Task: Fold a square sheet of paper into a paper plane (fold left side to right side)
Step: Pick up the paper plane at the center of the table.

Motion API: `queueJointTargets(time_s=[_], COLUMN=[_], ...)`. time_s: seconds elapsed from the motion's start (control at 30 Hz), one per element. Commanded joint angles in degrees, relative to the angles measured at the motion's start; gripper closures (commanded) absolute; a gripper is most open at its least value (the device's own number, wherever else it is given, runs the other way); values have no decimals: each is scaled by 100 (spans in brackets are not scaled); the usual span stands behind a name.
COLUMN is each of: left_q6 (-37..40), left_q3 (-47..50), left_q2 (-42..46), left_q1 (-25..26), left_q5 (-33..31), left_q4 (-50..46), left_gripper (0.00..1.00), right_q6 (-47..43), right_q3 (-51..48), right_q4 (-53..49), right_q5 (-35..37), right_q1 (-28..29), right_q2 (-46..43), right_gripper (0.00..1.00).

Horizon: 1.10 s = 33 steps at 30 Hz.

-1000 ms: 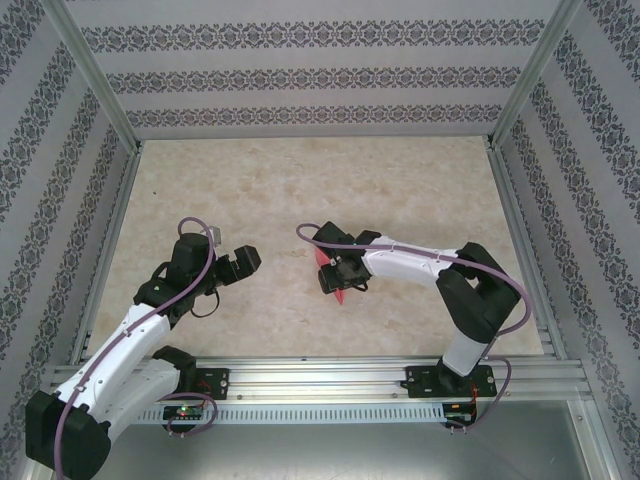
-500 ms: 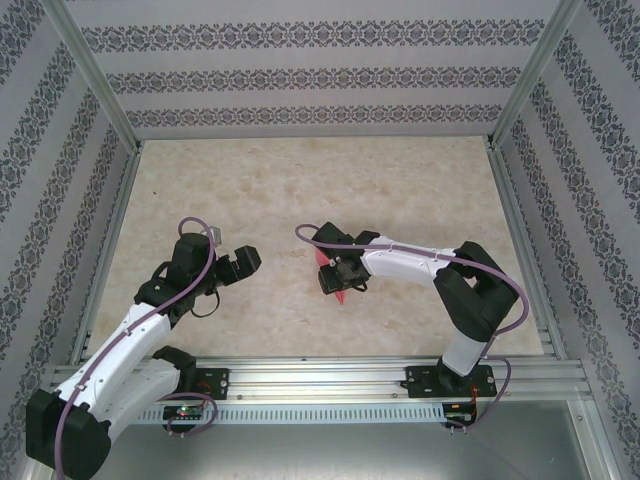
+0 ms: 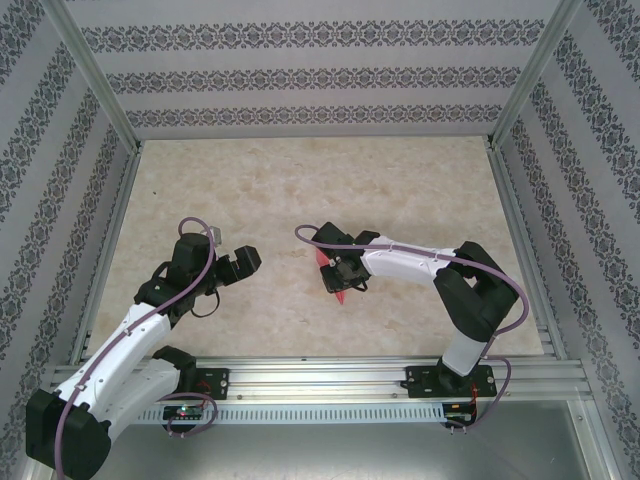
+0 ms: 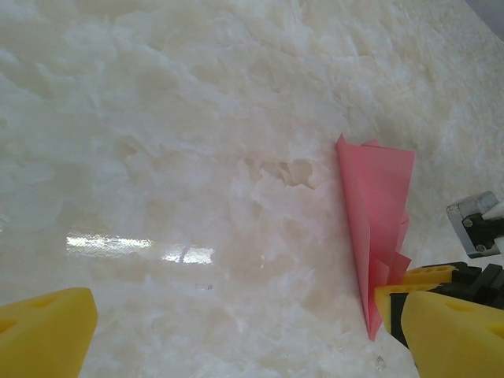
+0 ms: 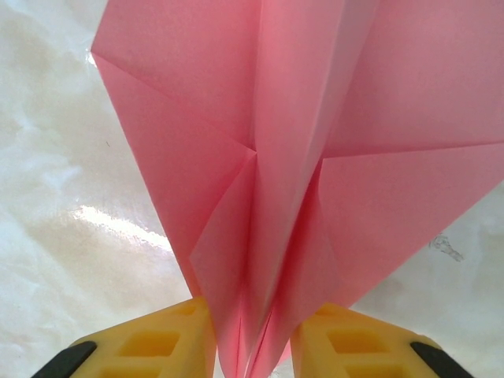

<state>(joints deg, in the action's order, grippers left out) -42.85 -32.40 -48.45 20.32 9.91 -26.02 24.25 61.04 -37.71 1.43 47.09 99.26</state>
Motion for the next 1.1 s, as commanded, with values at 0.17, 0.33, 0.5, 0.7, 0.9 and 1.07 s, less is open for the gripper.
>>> queueJointTargets(time_s=[0.17, 0.33, 0.5, 0.7, 0.9, 1.07], left_q6=[-22, -23, -13, 5, 47, 92], left_q3=[18, 13, 14, 18, -50, -111], left_q2=[16, 19, 36, 27, 58, 168], left_q1=[-11, -11, -12, -14, -13, -17], left_q5=[-24, -18, -19, -28, -39, 2], left_q4=[-87, -101, -113, -114, -149, -106], left_gripper=[0, 0, 0, 0, 0, 0], right_q6=[-61, -71, -26, -11, -6, -46], right_q3=[138, 181, 163, 202, 422, 922], right_q4=[203, 247, 373, 314, -29, -491], right_q5=[82, 27, -121, -121, -80, 98], right_q1=[-121, -154, -156, -163, -321, -636], right_q2=[145, 310, 425, 498, 235, 260], right_gripper=[74, 75, 75, 83, 92, 93])
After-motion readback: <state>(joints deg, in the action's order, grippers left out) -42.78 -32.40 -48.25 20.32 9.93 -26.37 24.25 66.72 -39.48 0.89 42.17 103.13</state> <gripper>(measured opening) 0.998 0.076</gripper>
